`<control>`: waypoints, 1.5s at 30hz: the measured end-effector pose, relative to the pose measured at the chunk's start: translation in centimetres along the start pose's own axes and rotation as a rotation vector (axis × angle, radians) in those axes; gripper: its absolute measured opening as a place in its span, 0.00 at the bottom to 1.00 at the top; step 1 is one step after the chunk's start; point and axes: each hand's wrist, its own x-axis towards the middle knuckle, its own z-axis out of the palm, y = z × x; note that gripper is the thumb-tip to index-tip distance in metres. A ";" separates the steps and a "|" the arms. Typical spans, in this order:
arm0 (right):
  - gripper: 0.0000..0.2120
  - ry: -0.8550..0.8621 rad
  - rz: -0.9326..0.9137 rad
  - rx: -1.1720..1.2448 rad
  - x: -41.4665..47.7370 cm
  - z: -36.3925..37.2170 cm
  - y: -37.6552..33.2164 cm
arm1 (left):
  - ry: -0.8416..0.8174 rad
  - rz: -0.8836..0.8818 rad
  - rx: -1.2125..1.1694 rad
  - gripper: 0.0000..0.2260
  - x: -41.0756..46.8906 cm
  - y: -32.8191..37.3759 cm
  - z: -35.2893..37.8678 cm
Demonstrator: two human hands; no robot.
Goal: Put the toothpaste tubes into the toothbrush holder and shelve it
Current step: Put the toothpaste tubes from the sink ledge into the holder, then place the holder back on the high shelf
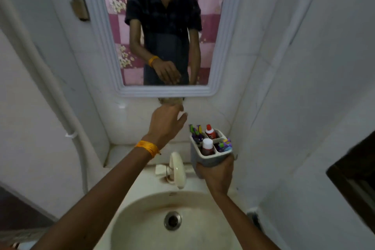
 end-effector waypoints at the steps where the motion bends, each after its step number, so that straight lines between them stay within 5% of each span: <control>1: 0.58 0.011 -0.024 -0.017 0.7 -0.3 -0.7 | 0.044 0.010 0.002 0.12 0.7 -0.2 -0.8; 6: 0.52 0.069 -0.148 0.001 7.3 -1.5 -6.8 | 0.216 0.060 0.002 0.11 5.5 0.2 -6.6; 13: 0.43 0.144 -0.448 0.273 11.3 -5.6 -24.0 | 0.425 0.172 -0.003 0.12 11.3 2.1 -15.0; 17: 0.49 0.218 -0.531 0.337 12.4 -7.7 -31.9 | 0.536 0.221 0.098 0.14 13.5 3.5 -19.4; 21: 0.57 0.266 -0.591 0.350 12.3 -9.6 -37.5 | 0.559 0.272 0.071 0.20 14.7 4.6 -22.6; 35: 0.55 0.402 -0.710 0.407 10.0 -18.7 -51.3 | 0.846 0.418 0.167 0.15 18.7 10.7 -35.6; 45: 0.52 0.565 -0.740 0.437 12.2 -24.1 -64.8 | 0.893 0.451 0.215 0.17 25.4 13.6 -43.2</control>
